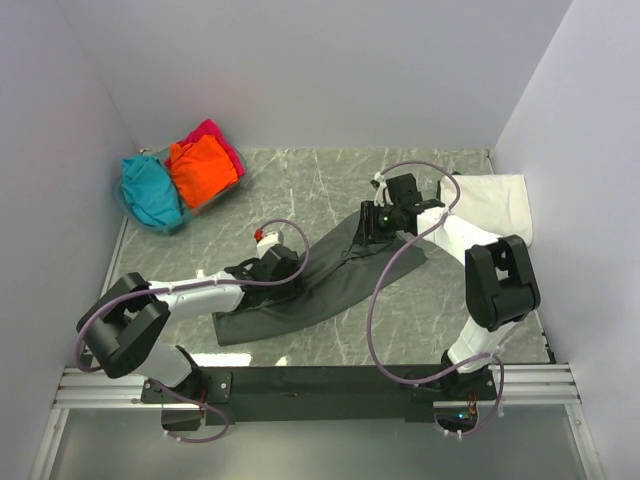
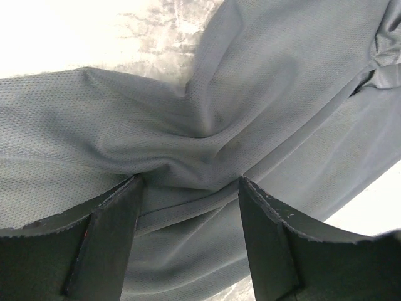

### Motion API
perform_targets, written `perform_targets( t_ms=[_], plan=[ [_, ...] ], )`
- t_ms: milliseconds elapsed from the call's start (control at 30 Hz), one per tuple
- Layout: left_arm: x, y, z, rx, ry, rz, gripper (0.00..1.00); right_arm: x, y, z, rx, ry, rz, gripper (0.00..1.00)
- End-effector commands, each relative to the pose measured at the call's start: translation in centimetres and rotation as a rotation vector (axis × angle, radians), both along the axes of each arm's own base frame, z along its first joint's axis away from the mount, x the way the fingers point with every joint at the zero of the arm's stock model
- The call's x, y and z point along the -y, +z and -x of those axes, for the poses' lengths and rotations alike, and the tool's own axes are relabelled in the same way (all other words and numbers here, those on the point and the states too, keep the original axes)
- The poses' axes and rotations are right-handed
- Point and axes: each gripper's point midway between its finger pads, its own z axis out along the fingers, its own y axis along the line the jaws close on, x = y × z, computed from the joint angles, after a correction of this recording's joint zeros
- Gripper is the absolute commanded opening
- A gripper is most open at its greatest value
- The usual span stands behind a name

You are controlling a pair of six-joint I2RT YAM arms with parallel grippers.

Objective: Fold and stack the t-shirts
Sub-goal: Fold the tshirt

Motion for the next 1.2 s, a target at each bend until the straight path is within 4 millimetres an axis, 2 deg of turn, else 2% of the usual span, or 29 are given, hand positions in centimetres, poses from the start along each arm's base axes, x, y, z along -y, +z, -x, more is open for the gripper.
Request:
perform_targets(
  t_ms=[0, 67, 267, 833, 933, 1067, 1167],
  plan=[
    [0.9, 0.8, -0.7, 0.026, -0.008, 0.038, 0.68, -0.4, 1.2, -2.2, 0.091, 0.035, 0.006, 0.5],
    [0.7, 0.7, -0.6, 0.023, -0.004, 0.037, 0.68, -0.6, 1.2, -2.4, 0.099, 0.044, -0.003, 0.5],
    [0.5, 0.4, -0.5, 0.019, -0.005, 0.036, 0.68, -0.5, -0.7, -2.7, 0.065, 0.046, 0.022, 0.49],
    [-0.3, -0.3, -0.4, 0.012, 0.006, 0.039, 0.69, -1.1, -4.5, -0.9, -0.021, 0.066, 0.066, 0.47],
    [-0.7, -0.1, -0.4, 0.019, 0.01, 0.037, 0.68, -1.1, -4.2, -0.9, -0.015, 0.06, 0.067, 0.37],
    [-1.2, 0.2, -0.6, 0.027, 0.023, 0.035, 0.68, -0.8, -3.6, -0.7, -0.012, 0.046, 0.078, 0.14],
    [-1.4, 0.3, -0.5, 0.03, 0.028, 0.041, 0.69, -0.3, -2.8, -0.3, -0.002, 0.012, 0.095, 0.07]
  ],
)
